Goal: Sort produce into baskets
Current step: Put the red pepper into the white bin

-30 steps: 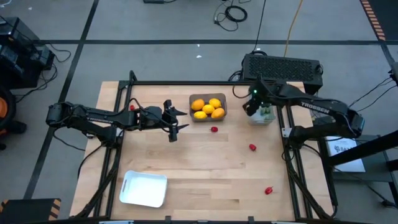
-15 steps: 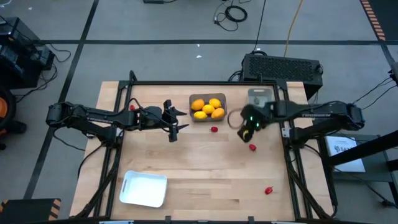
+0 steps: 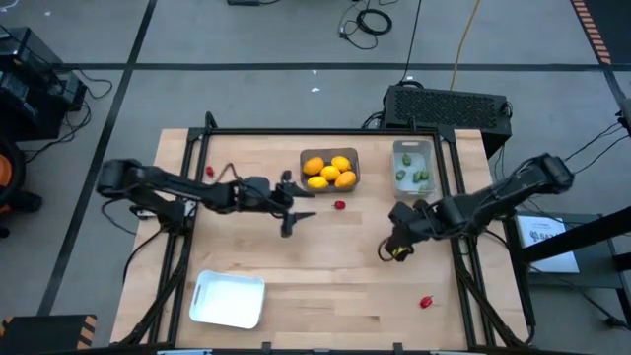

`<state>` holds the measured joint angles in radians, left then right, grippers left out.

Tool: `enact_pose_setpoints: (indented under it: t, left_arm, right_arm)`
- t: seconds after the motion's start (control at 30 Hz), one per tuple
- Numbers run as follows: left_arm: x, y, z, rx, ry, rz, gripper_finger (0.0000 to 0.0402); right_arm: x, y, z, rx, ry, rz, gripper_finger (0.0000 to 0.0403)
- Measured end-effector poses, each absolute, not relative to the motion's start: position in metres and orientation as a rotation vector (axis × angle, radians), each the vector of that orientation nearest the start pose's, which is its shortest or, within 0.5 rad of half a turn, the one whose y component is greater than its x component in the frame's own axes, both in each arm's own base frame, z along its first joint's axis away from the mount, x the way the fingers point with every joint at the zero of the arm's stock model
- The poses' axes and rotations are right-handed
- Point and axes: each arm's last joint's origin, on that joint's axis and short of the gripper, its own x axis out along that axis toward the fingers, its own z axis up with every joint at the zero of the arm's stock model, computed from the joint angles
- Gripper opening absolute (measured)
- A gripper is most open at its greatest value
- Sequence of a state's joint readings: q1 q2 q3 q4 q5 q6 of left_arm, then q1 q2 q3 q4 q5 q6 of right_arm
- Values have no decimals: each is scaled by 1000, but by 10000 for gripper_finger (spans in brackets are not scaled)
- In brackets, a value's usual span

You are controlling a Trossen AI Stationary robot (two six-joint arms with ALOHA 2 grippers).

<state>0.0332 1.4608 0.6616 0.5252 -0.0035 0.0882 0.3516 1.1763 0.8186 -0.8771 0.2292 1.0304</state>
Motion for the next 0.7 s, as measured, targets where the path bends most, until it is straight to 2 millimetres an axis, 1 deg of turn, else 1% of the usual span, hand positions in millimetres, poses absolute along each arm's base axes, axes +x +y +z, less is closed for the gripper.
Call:
enact_pose_setpoints:
  t: [0.1, 0.27, 0.4, 0.5, 0.57, 0.63, 0.7]
  left_arm:
    - [318, 5, 191, 91, 292, 4, 244]
    - [359, 3, 168, 178, 369, -23, 244]
    - [391, 7, 154, 255, 491, 27, 244]
    - [409, 14, 146, 313, 620, 97, 244]
    - [416, 18, 143, 322, 688, 105, 244]
    - [422, 22, 140, 324, 711, 108, 244]
    - [422, 25, 138, 327, 728, 109, 244]
  right_arm:
    - [188, 71, 223, 550, 1075, -487, 201]
    - [187, 80, 224, 521, 1031, -465, 201]
    - [186, 84, 225, 490, 991, -459, 201]
    - [187, 87, 226, 470, 960, -452, 201]
    - [186, 89, 226, 456, 953, -449, 201]
    - [185, 91, 226, 445, 953, -439, 201]
    - [184, 92, 226, 428, 957, -427, 201]
